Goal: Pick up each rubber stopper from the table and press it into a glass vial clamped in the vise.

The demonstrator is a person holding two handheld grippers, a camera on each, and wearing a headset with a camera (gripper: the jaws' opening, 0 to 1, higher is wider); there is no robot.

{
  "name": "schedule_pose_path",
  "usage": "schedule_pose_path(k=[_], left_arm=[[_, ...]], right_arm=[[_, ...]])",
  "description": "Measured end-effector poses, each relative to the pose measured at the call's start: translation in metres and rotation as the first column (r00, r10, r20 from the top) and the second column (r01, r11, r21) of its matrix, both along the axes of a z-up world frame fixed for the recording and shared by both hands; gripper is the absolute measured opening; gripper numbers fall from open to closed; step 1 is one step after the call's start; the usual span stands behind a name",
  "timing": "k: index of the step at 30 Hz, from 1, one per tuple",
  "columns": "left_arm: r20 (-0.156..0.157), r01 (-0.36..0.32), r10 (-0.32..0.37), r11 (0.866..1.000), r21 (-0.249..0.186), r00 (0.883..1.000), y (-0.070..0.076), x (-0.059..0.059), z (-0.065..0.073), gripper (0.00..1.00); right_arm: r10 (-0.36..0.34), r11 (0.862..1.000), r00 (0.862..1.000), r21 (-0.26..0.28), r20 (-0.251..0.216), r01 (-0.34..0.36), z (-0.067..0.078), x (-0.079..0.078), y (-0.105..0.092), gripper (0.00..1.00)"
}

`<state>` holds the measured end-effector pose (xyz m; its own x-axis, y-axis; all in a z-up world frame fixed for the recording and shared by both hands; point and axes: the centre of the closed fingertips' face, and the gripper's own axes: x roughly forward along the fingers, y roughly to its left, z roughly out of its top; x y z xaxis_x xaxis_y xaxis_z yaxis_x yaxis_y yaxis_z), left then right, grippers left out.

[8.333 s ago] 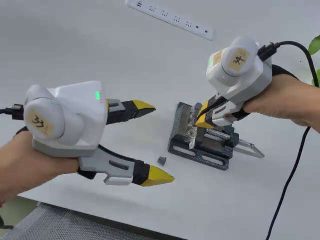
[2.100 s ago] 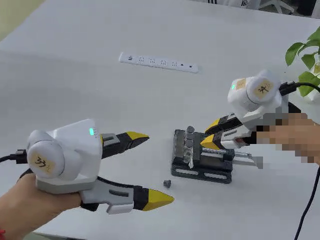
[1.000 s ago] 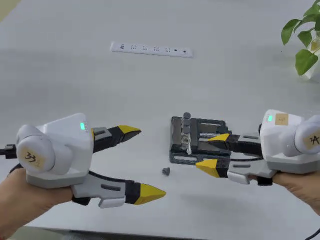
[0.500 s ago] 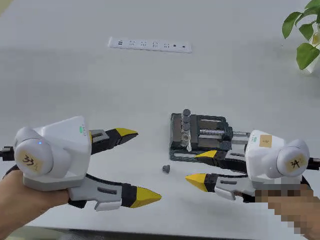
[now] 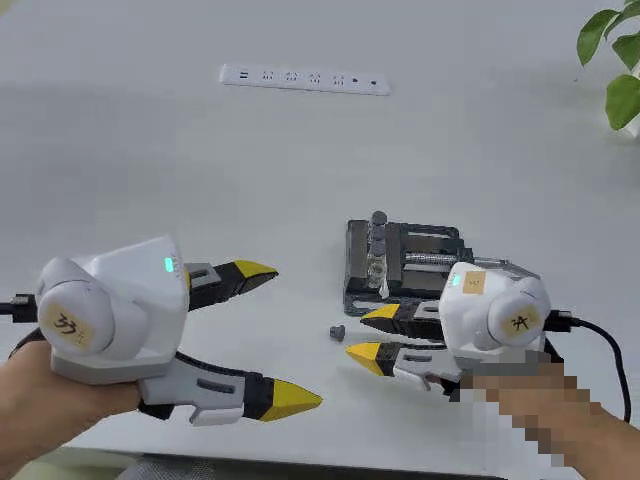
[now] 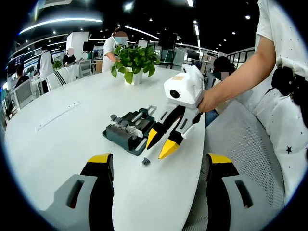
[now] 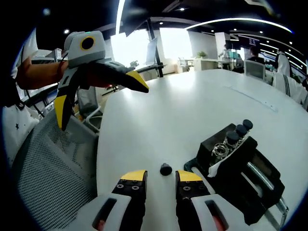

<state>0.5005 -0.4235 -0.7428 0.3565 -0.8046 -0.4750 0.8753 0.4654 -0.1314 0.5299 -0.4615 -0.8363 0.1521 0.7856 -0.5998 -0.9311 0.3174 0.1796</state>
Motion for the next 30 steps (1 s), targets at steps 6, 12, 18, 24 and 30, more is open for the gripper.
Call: schedule_pose_path(k=[6, 12, 18, 24, 30], left_arm=[[-0.009, -0.003, 0.003, 1.0, -0.001, 1.0, 0.0, 0.001, -0.001, 0.77], [-0.016, -0.002, 0.002, 1.0, 0.005, 1.0, 0.002, 0.003, -0.004, 0.77], [-0.022, 0.006, -0.005, 1.0, 0.015, 1.0, 0.003, 0.006, -0.007, 0.77], [-0.025, 0.012, -0.012, 1.0, 0.023, 1.0, 0.001, 0.007, -0.007, 0.77], [-0.024, 0.013, -0.013, 1.0, 0.024, 1.0, -0.001, 0.009, -0.005, 0.77]], right_arm=[[0.03, 0.999, 1.0, -0.023, -0.003, -0.03, -0.008, 0.004, 0.006, 0.18], [0.053, 0.998, 0.999, -0.037, 0.0, -0.053, -0.017, 0.008, 0.007, 0.15], [0.08, 0.996, 0.997, -0.045, 0.007, -0.079, -0.017, 0.01, 0.007, 0.12], [0.09, 0.995, 0.996, -0.048, 0.006, -0.09, -0.019, 0.01, 0.008, 0.1], [0.103, 0.993, 0.995, -0.052, 0.005, -0.103, -0.02, 0.007, 0.009, 0.08]])
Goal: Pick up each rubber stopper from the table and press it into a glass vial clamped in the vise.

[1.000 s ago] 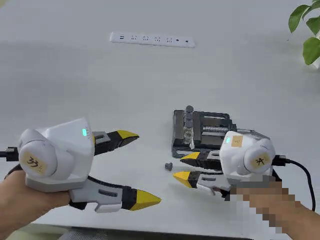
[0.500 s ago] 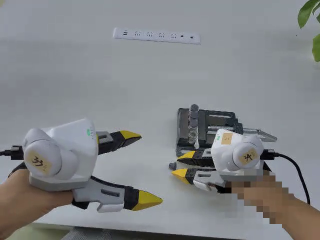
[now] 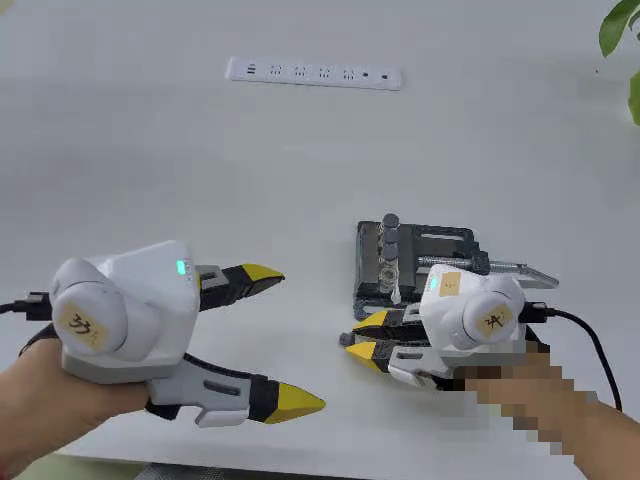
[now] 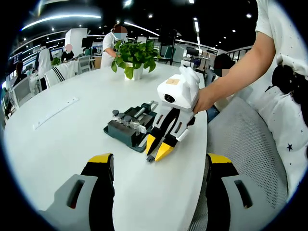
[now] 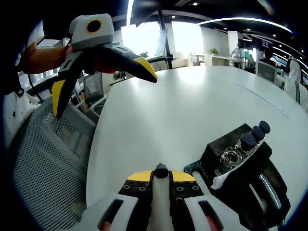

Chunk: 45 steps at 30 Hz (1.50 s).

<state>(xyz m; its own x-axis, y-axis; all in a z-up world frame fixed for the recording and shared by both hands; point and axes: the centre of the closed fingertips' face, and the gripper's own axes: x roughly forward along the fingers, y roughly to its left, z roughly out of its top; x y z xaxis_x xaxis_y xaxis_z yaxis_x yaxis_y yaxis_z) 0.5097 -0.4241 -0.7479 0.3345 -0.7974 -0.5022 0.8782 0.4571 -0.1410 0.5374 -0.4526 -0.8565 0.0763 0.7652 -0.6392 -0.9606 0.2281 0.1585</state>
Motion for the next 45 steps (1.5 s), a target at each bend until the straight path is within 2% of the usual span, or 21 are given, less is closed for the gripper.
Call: schedule_pose_path(k=[10, 15, 19, 25, 28, 32, 34, 39, 45], left_arm=[[0.003, 0.004, -0.004, 1.0, -0.001, 1.0, -0.002, 0.0, 0.001, 0.76], [0.009, 0.009, -0.009, 1.0, 0.003, 1.0, -0.002, 0.0, 0.003, 0.73], [0.019, 0.015, -0.015, 1.0, -0.003, 1.0, -0.005, 0.003, 0.006, 0.69], [0.037, 0.032, -0.031, 0.999, -0.015, 0.999, -0.011, 0.008, 0.012, 0.55], [0.056, 0.05, -0.048, 0.998, -0.026, 0.997, -0.019, 0.009, 0.018, 0.51], [0.076, 0.083, -0.08, 0.996, -0.037, 0.994, -0.029, 0.009, 0.025, 0.44], [0.086, 0.1, -0.097, 0.994, -0.036, 0.992, -0.034, 0.007, 0.028, 0.4], [0.105, 0.126, -0.121, 0.991, -0.046, 0.987, -0.038, 0.007, 0.035, 0.26], [0.116, 0.15, -0.141, 0.986, -0.069, 0.983, -0.042, 0.006, 0.04, 0.19]], right_arm=[[-0.003, 1.0, 1.0, 0.0, 0.003, 0.003, 0.0, 0.0, -0.001, 0.07], [0.009, 1.0, 1.0, 0.016, -0.002, -0.009, 0.009, -0.003, -0.005, 0.07], [0.032, 0.998, 0.999, 0.052, -0.004, -0.031, 0.027, -0.006, -0.01, 0.07], [0.055, 0.99, 0.998, 0.131, -0.031, -0.051, 0.069, -0.015, -0.021, 0.07], [0.069, 0.984, 0.997, 0.167, -0.033, -0.063, 0.092, -0.021, -0.024, 0.07], [0.081, 0.976, 0.996, 0.203, -0.027, -0.074, 0.114, -0.025, -0.025, 0.07], [0.084, 0.968, 0.996, 0.238, -0.032, -0.074, 0.127, -0.027, -0.023, 0.07], [0.1, 0.963, 0.995, 0.254, -0.022, -0.091, 0.143, -0.032, -0.022, 0.07], [0.121, 0.959, 0.993, 0.259, -0.016, -0.112, 0.15, -0.038, -0.02, 0.07]])
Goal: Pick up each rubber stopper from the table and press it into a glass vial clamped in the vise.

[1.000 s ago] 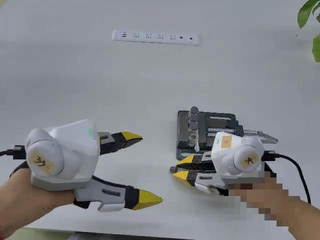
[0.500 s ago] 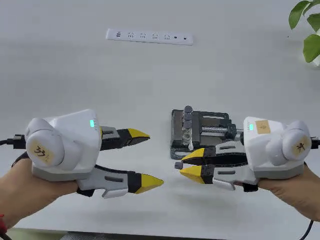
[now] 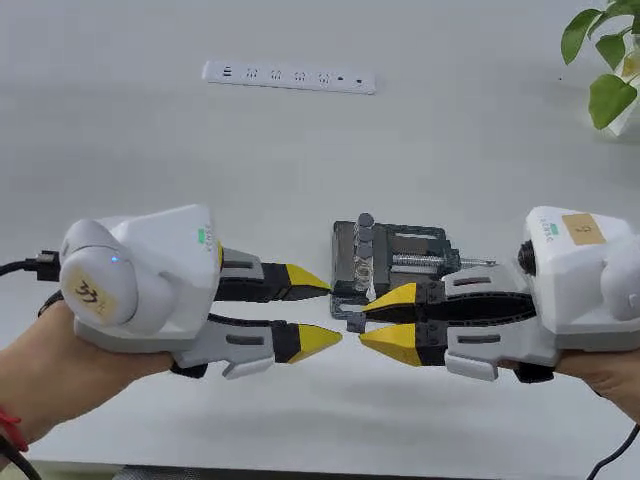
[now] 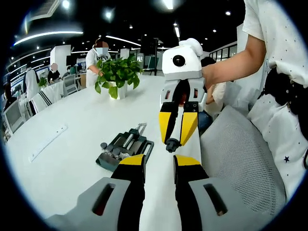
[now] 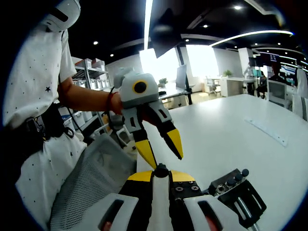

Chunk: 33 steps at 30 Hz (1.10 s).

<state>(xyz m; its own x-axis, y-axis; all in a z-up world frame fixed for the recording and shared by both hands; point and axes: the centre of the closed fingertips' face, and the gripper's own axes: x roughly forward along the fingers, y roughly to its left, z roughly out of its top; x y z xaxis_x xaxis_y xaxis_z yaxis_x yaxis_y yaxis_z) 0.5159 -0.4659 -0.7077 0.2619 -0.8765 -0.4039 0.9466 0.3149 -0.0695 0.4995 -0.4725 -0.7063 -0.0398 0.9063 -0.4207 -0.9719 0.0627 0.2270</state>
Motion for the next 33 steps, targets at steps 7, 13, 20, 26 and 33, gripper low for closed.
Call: schedule_pose_path(k=[7, 13, 20, 26, 33], left_arm=[[-0.006, 0.02, -0.02, 1.0, -0.014, 1.0, -0.003, -0.004, 0.003, 0.12], [-0.009, 0.035, -0.036, 0.999, -0.034, 0.999, -0.006, -0.006, 0.008, 0.12], [-0.018, 0.051, -0.053, 0.996, -0.066, 0.998, -0.01, -0.008, 0.016, 0.11], [-0.021, 0.061, -0.062, 0.995, -0.073, 0.998, -0.012, -0.009, 0.018, 0.07], [-0.032, 0.06, -0.063, 0.994, -0.088, 0.997, -0.013, -0.01, 0.021, 0.06]], right_arm=[[-0.002, 1.0, 1.0, -0.002, 0.004, 0.002, 0.001, 0.0, 0.0, 0.06], [-0.002, 1.0, 1.0, 0.005, 0.006, 0.002, 0.004, 0.0, 0.0, 0.06], [0.004, 1.0, 1.0, 0.017, 0.009, -0.004, 0.008, 0.001, 0.001, 0.07], [0.007, 1.0, 1.0, 0.023, 0.013, -0.007, 0.011, 0.001, 0.002, 0.07], [0.011, 1.0, 1.0, 0.023, 0.012, -0.011, 0.013, 0.001, 0.001, 0.07]])
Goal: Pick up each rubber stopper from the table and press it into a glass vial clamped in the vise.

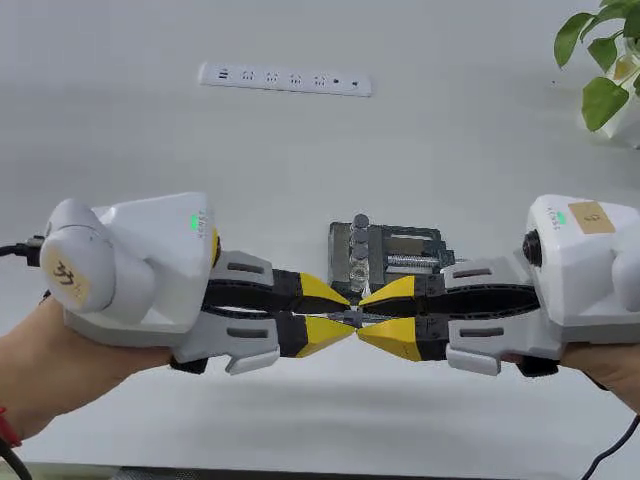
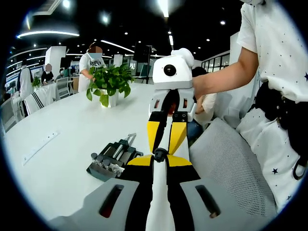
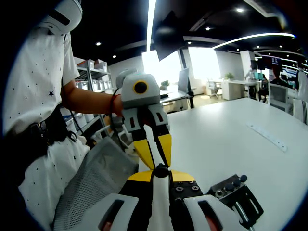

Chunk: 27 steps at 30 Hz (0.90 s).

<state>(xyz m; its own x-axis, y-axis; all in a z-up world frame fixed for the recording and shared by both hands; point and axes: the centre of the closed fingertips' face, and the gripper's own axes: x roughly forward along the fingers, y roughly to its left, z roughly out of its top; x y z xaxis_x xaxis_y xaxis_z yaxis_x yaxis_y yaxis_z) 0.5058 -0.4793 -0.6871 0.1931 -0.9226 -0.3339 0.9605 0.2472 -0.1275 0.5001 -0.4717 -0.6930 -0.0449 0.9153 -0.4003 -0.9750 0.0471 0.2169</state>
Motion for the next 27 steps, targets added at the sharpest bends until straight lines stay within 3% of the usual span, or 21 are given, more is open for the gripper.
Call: schedule_pose_path(k=[15, 27], left_arm=[[-0.035, 0.017, -0.018, 0.999, -0.028, 0.999, 0.0027, -0.0024, 0.0054, 0.05], [-0.05, 0.03, -0.031, 0.999, -0.034, 0.998, 0.0037, -0.0033, 0.0066, 0.05]], right_arm=[[0.017, 1.0, 1.0, 0.006, -0.011, -0.017, 0.0065, -0.0018, 0.0017, 0.07], [0.035, 0.999, 0.999, -0.004, 0.011, -0.035, 0.0085, -0.0027, 0.003, 0.06]])
